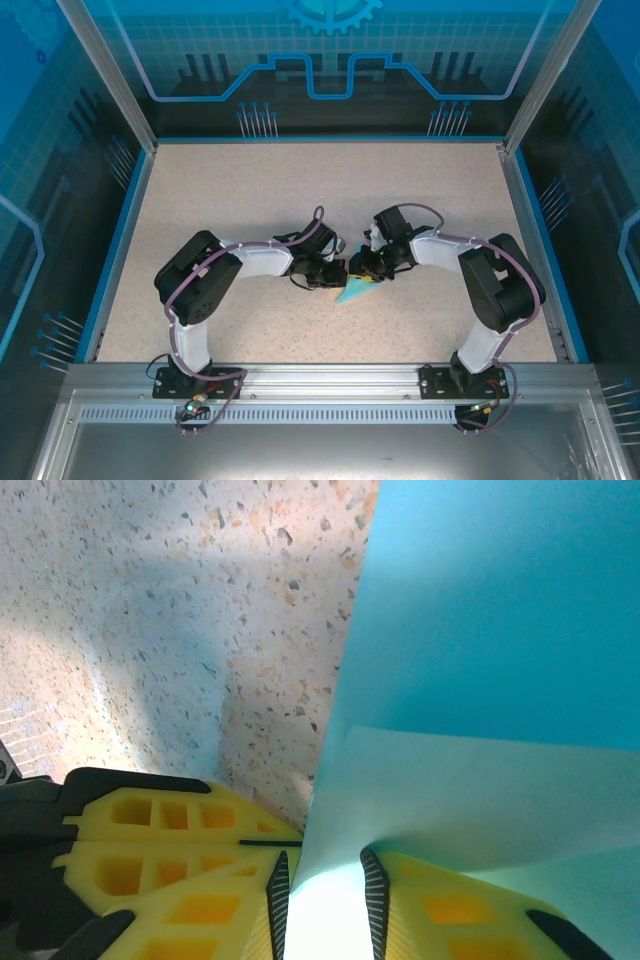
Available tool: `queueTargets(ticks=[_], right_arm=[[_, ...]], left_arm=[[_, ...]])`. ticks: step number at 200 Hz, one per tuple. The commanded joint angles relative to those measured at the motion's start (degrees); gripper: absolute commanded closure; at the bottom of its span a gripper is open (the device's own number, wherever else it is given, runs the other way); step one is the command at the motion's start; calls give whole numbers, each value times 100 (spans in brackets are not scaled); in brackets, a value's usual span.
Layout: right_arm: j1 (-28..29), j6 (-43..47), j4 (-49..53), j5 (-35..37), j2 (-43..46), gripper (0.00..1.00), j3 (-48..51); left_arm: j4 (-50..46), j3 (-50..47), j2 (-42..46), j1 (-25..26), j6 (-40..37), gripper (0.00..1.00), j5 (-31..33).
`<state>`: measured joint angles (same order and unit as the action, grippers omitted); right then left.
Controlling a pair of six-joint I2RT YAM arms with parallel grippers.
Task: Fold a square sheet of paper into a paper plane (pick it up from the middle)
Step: Fourth fold the wing at the center of the table.
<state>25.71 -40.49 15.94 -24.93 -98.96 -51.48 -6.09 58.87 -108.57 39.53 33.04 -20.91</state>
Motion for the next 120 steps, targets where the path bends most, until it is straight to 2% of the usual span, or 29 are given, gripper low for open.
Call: queueTargets(ticks=[1, 120], right_arm=[[-100, -2, -118, -81, 184, 70, -129], [-233, -126, -294, -227, 95, 72, -177]], left_arm=[[-163, -108, 84, -5, -60, 100, -98], [-193, -20, 28, -1, -124, 100, -119]])
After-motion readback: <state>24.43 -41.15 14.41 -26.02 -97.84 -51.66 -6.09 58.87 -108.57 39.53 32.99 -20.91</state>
